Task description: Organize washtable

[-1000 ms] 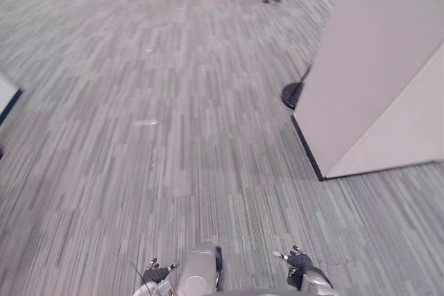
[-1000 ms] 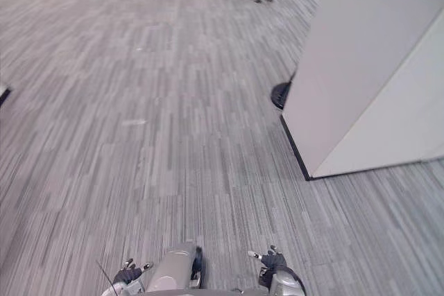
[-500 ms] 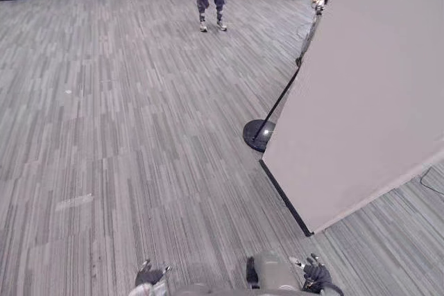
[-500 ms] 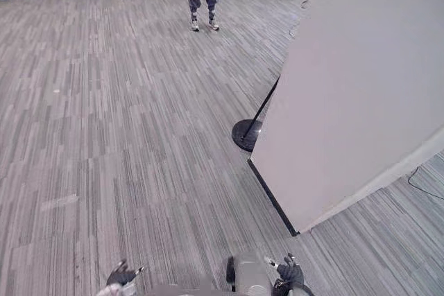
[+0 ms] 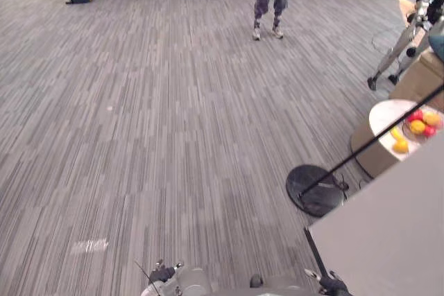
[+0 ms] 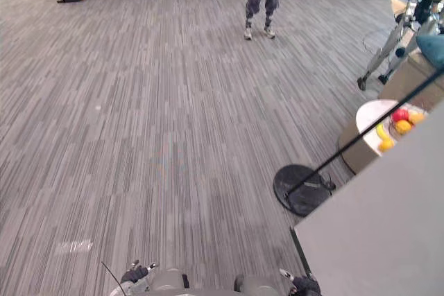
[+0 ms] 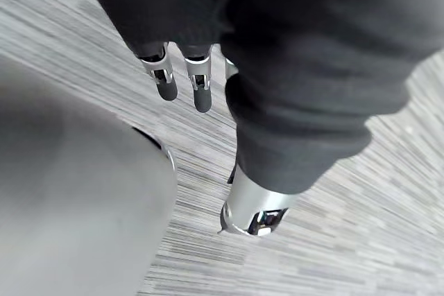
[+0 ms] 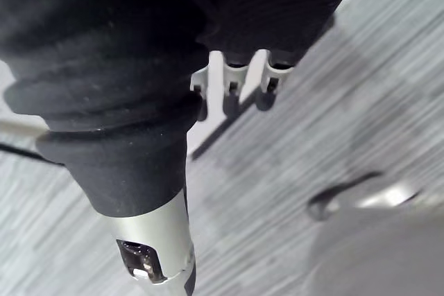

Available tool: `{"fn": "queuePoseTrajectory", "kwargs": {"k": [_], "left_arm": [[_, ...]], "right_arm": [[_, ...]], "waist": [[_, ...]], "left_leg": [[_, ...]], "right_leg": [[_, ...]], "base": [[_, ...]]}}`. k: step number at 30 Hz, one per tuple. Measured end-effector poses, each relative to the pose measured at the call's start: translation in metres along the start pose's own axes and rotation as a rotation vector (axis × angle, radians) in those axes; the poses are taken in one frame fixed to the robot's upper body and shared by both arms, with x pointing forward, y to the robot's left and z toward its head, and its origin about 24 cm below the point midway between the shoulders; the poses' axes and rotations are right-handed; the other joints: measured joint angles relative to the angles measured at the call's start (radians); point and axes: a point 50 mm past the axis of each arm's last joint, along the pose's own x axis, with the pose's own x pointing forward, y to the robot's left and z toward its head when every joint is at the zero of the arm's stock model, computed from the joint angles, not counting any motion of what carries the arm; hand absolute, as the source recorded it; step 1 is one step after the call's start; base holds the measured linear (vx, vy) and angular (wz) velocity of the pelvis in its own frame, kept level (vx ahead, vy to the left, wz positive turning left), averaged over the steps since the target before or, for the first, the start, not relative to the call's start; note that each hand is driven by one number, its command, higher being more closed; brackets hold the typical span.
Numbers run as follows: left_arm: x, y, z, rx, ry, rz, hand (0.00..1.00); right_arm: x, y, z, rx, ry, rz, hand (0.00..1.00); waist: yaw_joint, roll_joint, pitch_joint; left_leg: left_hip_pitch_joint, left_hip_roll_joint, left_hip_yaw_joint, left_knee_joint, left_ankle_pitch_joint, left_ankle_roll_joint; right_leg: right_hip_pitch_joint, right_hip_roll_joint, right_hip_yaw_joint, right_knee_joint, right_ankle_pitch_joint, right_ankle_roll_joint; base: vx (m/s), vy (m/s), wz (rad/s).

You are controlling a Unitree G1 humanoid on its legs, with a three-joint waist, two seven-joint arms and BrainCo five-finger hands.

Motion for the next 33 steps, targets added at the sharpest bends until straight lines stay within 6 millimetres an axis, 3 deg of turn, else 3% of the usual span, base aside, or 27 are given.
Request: {"fn": "queuePoseTrajectory", "kwargs": {"k": [2,3,4,5,6,7,8,10,12,13,14,15,16,18,21,22,23,24,26,29,33], "left_arm": [[0.0,-0.001,0.002,-0.031,-0.019,0.01,0.0],[0.0,-0.001,0.001,-0.045,-0.015,0.013,0.0],[-0.002,-0.002,-0.003,-0.063,-0.004,0.012,0.0],[-0.003,-0.003,-0.008,-0.096,0.012,0.016,0.0],[-0.002,-0.003,-0.006,-0.101,0.01,0.019,0.0],[0.0,0.001,-0.001,-0.092,0.004,0.037,0.0],[0.001,0.005,-0.001,-0.089,0.004,0.047,0.0],[0.001,0.01,-0.004,-0.105,0.017,0.068,0.0],[0.0,0.013,-0.007,-0.099,0.03,0.086,0.0],[0.0,0.015,-0.009,-0.087,0.041,0.094,0.0],[0.0,0.016,-0.01,-0.08,0.045,0.097,0.0],[-0.001,0.017,-0.012,-0.065,0.057,0.099,0.0],[-0.001,0.017,-0.013,-0.06,0.059,0.097,0.0],[-0.002,0.017,-0.015,-0.067,0.062,0.101,0.0],[-0.004,0.022,-0.02,-0.149,0.071,0.133,0.0],[-0.006,0.027,-0.024,-0.19,0.078,0.151,0.0],[-0.007,0.031,-0.025,-0.215,0.079,0.17,0.0],[-0.007,0.033,-0.026,-0.223,0.08,0.178,0.0],[-0.01,0.026,-0.035,-0.25,0.102,0.172,0.0],[-0.012,0.023,-0.041,-0.244,0.115,0.175,0.0],[-0.012,0.024,-0.041,-0.236,0.116,0.177,0.0]], "right_arm": [[0.001,0.027,0.012,0.024,-0.035,0.062,0.0],[0.0,0.031,0.01,0.026,-0.035,0.071,0.0],[-0.001,0.036,0.006,0.031,-0.024,0.089,0.0],[-0.001,0.038,0.005,0.017,-0.024,0.109,0.0],[-0.002,0.04,0.003,0.015,-0.017,0.114,0.0],[-0.003,0.045,-0.001,0.019,0.001,0.125,0.0],[-0.003,0.046,-0.005,0.02,0.013,0.128,0.0],[-0.004,0.047,-0.009,0.035,0.025,0.129,0.0],[-0.004,0.042,-0.01,0.049,0.032,0.122,0.0],[-0.004,0.039,-0.01,0.071,0.029,0.117,0.0],[-0.003,0.037,-0.009,0.082,0.022,0.111,0.0],[-0.003,0.032,-0.006,0.105,0.009,0.095,0.0],[-0.003,0.025,-0.007,0.107,0.005,0.077,0.0],[-0.004,0.016,-0.013,0.103,0.013,0.055,0.0],[-0.007,-0.002,-0.028,0.111,0.064,0.008,0.0],[-0.008,-0.002,-0.029,0.113,0.067,0.006,0.0],[-0.008,-0.001,-0.032,0.107,0.079,0.009,0.0],[-0.009,0.001,-0.035,0.1,0.089,0.019,0.0],[-0.008,-0.003,-0.032,0.085,0.082,0.029,0.0],[-0.008,-0.007,-0.032,0.082,0.082,0.02,0.0],[-0.008,-0.007,-0.035,0.084,0.091,0.019,0.0]], "waist": [[0.004,0.004,0.001],[0.004,0.006,0.001],[0.007,0.021,-0.004],[0.02,0.032,-0.01],[0.028,0.029,-0.013],[0.02,-0.009,-0.029],[0.021,-0.027,-0.041],[0.025,-0.04,-0.05],[0.023,-0.053,-0.054],[0.015,-0.05,-0.051],[0.005,-0.048,-0.049],[-0.009,-0.045,-0.046],[-0.005,-0.044,-0.045],[-0.004,-0.041,-0.044],[-0.002,-0.038,-0.047],[-0.004,-0.041,-0.049],[-0.002,-0.052,-0.056],[-0.001,-0.06,-0.063],[0.002,-0.03,-0.075],[0.002,-0.018,-0.08],[0.003,-0.02,-0.084]], "left_leg": [[-0.047,-0.044,-0.008,-0.376,0.012,-0.033],[-0.043,-0.064,-0.036,-0.499,0.034,-0.057],[-0.03,-0.08,-0.108,-0.7,0.083,-0.1],[-0.03,-0.077,-0.139,-0.718,0.223,-0.098],[-0.032,-0.091,-0.138,-0.691,0.246,-0.072],[-0.042,-0.113,-0.113,-0.658,0.202,-0.06],[-0.038,-0.12,-0.088,-0.645,0.17,-0.049],[0.0,-0.135,-0.053,-0.646,0.143,-0.022],[0.071,-0.166,-0.023,-0.687,0.112,-0.006],[0.131,-0.19,-0.016,-0.729,0.105,0.005],[0.159,-0.199,-0.016,-0.748,0.099,0.014],[0.212,-0.207,-0.025,-0.775,0.094,0.018],[0.266,-0.207,-0.025,-0.811,0.09,0.018],[0.322,-0.197,-0.029,-0.859,0.088,0.019],[0.341,-0.185,-0.05,-0.862,0.066,0.006],[0.334,-0.185,-0.055,-0.843,0.05,-0.006],[0.334,-0.191,-0.062,-0.83,0.035,-0.022],[0.334,-0.191,-0.063,-0.825,0.026,-0.032],[0.333,-0.142,-0.058,-0.82,0.01,-0.053],[0.355,-0.119,-0.063,-0.873,0.023,-0.073],[0.377,-0.118,-0.062,-0.901,0.031,-0.081]], "right_leg": [[0.07,-0.032,0.042,0.001,-0.053,0.048],[0.087,-0.04,0.052,0.0,-0.082,0.053],[0.122,-0.043,0.077,0.003,-0.148,0.064],[0.152,-0.04,0.115,0.01,-0.226,0.09],[0.16,-0.055,0.138,0.017,-0.247,0.106],[0.152,-0.084,0.164,0.041,-0.246,0.1],[0.115,-0.094,0.199,0.106,-0.228,0.091],[0.081,-0.099,0.244,0.211,-0.185,0.095],[0.008,-0.109,0.244,0.407,-0.113,0.14],[-0.06,-0.114,0.232,0.564,-0.009,0.19],[-0.084,-0.114,0.224,0.63,0.007,0.211],[-0.131,-0.113,0.189,0.728,-0.02,0.199],[-0.177,-0.118,0.119,0.753,-0.075,0.165],[-0.214,-0.13,-0.001,0.642,-0.144,0.142],[-0.211,-0.113,-0.054,0.284,-0.138,0.133],[-0.203,-0.111,-0.048,0.164,-0.073,0.108],[-0.183,-0.118,-0.048,0.103,0.039,0.109],[-0.168,-0.123,-0.053,0.083,0.026,0.127],[-0.123,-0.087,-0.088,0.018,0.022,0.124],[-0.075,-0.063,-0.116,-0.069,0.025,0.119],[-0.039,-0.058,-0.122,-0.124,0.031,0.111]], "base": [[0.62,0.12,-0.59],[0.65,0.246,-0.55],[0.44,0.219,-0.81],[0.55,0.281,-0.92],[0.54,0.31,-0.71],[0.6,0.346,-0.42],[0.57,0.34,-0.31],[0.38,0.228,-0.32],[0.34,0.203,-0.24],[0.29,0.173,-0.15],[0.33,0.171,0.09],[0.28,0.121,0.19],[0.28,0.108,0.18],[0.21,0.04,0.19],[0.26,-0.047,0.3],[0.26,-0.126,0.2],[0.27,-0.157,0.26],[0.34,-0.272,0.33],[0.3,-0.263,0.34],[0.15,-0.141,0.2],[0.03,-0.024,0.02]]}}
